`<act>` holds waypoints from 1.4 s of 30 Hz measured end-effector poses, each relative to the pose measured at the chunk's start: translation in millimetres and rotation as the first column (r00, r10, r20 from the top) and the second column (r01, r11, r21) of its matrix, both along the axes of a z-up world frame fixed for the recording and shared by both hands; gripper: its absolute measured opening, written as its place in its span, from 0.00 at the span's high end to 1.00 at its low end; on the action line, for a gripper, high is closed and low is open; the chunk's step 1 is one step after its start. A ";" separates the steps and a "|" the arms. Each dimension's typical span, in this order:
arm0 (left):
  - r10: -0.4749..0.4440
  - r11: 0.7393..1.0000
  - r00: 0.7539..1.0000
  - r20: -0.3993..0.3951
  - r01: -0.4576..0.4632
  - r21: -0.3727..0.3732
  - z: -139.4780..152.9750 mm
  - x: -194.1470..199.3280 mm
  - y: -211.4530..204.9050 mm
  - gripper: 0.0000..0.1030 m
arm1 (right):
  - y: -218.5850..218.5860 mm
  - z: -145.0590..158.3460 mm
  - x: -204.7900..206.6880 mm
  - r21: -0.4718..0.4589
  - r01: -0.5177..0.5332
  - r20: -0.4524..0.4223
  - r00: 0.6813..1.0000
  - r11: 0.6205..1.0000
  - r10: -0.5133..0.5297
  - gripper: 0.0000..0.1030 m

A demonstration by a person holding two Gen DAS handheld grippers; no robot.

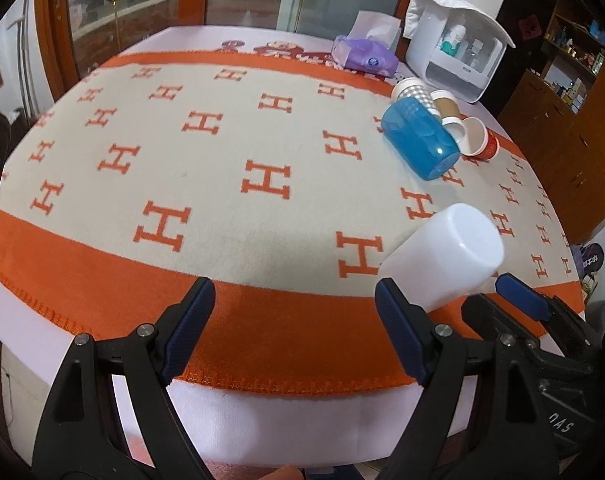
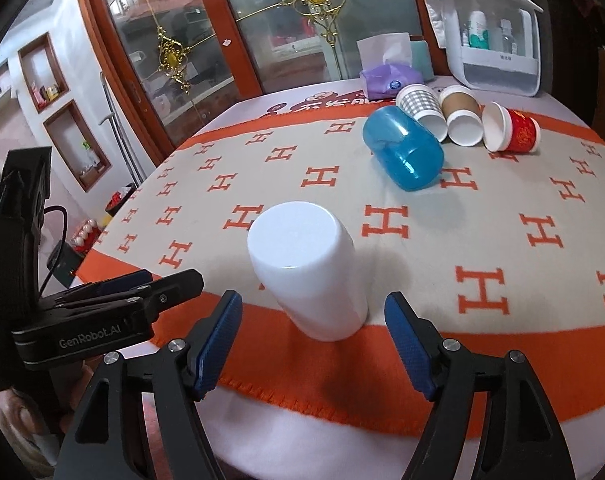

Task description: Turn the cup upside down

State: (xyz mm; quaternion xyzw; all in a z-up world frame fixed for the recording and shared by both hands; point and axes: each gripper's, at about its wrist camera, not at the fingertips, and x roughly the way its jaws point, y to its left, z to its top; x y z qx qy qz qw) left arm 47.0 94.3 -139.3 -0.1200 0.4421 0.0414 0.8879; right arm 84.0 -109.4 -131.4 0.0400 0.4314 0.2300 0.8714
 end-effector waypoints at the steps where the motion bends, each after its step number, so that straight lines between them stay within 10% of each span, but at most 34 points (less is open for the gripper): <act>1: -0.004 1.000 1.000 0.008 0.004 0.012 3.8 -1.4 -2.5 0.22 | -2.8 2.7 -1.4 0.005 0.005 -0.006 1.000 1.000 -0.005 0.27; 19: -0.120 0.989 0.992 0.043 0.116 0.097 59.7 -11.0 -49.3 0.21 | -46.7 57.0 -14.3 -0.035 0.137 -0.103 0.985 0.990 -0.140 0.27; 42: -0.115 0.984 0.988 0.101 0.099 0.150 124.6 -13.3 -74.1 0.20 | -50.0 150.9 -49.8 0.017 0.187 0.111 0.976 0.982 -0.187 0.18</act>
